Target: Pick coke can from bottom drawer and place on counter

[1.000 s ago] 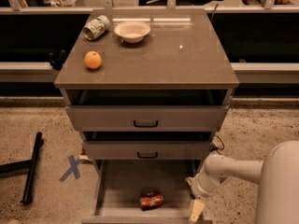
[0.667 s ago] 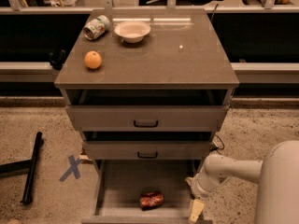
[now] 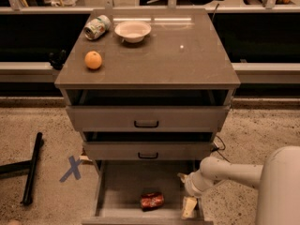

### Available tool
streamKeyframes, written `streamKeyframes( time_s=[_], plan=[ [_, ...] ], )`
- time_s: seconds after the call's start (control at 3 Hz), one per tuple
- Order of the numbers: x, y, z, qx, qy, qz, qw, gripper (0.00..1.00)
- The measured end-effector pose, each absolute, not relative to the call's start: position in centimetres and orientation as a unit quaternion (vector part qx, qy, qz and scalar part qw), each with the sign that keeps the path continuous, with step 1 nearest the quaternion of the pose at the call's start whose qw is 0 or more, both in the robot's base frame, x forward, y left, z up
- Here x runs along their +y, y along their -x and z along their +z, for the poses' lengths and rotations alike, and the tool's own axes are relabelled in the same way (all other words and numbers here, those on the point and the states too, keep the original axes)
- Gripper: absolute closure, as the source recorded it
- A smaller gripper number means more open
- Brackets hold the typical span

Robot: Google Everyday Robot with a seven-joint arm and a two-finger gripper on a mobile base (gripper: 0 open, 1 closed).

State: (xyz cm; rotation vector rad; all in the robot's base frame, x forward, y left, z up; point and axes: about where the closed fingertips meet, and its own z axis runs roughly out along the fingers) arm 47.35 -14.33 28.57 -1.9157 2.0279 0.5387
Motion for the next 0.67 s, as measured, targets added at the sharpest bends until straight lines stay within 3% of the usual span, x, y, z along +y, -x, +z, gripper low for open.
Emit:
streamKeyframes(
  time_s=[0.67],
  plan=[
    [-10.0, -51.2, 25.0, 0.667, 0.695, 0.184, 0.196, 0.0]
  ],
)
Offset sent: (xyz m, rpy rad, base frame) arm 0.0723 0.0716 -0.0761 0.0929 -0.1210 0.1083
